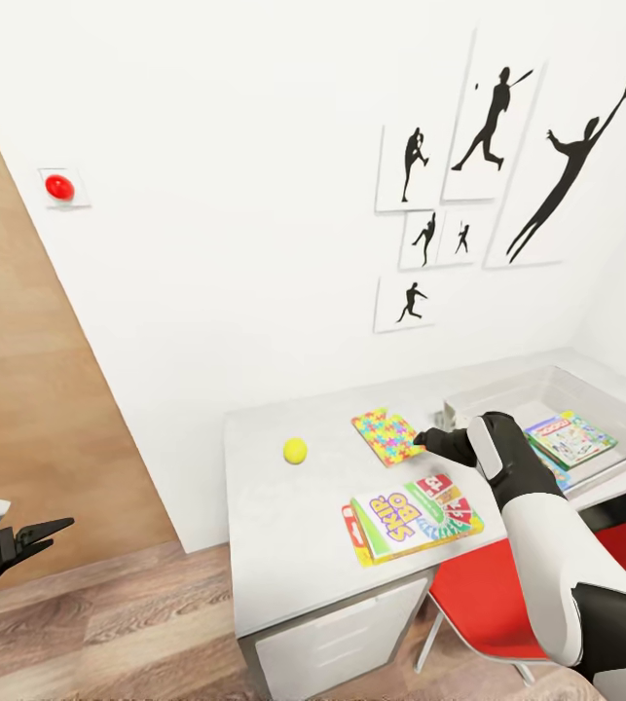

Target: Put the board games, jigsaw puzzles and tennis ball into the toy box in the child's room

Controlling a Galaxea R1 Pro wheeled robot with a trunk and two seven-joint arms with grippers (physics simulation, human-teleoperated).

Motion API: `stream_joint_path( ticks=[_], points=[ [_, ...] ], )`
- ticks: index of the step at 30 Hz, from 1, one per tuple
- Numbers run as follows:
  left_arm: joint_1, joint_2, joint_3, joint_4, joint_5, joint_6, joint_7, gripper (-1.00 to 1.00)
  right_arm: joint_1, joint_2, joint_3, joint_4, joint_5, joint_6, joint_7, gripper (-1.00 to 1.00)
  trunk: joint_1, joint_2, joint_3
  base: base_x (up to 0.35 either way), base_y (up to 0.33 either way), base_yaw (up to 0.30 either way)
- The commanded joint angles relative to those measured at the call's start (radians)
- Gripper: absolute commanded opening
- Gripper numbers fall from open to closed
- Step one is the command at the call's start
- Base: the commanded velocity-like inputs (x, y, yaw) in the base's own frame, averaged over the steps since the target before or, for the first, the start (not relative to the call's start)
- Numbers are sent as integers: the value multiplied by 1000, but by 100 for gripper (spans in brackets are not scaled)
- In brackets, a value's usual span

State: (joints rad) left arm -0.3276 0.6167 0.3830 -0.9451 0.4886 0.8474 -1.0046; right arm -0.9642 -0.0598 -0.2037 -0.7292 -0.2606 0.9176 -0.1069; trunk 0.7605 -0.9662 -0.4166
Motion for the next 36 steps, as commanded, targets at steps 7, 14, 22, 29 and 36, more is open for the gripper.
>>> stream_joint_path(
  ticks=[7,14,22,29,36],
  points=[
    [-1,0,0,0,2,5,-2,100,-1,0,2,-1,-7,3,-10,100,0,-1,-13,1,-1,0],
    [-1,0,0,0,2,5,-2,100,-1,0,4,-1,-4,4,-10,100,0,-1,-24,0,0,0],
    [-1,0,-1,0,2,5,-1,100,1,-2,6,-1,-3,4,-10,100,0,-1,-37,0,0,0],
    [-1,0,-1,0,2,5,-2,100,2,-27,9,-1,-3,4,-10,100,0,-1,-49,0,0,0],
    [-1,0,-1,0,2,5,-2,100,4,-33,9,-1,-3,4,-10,100,0,-1,-58,0,0,0]
  ],
)
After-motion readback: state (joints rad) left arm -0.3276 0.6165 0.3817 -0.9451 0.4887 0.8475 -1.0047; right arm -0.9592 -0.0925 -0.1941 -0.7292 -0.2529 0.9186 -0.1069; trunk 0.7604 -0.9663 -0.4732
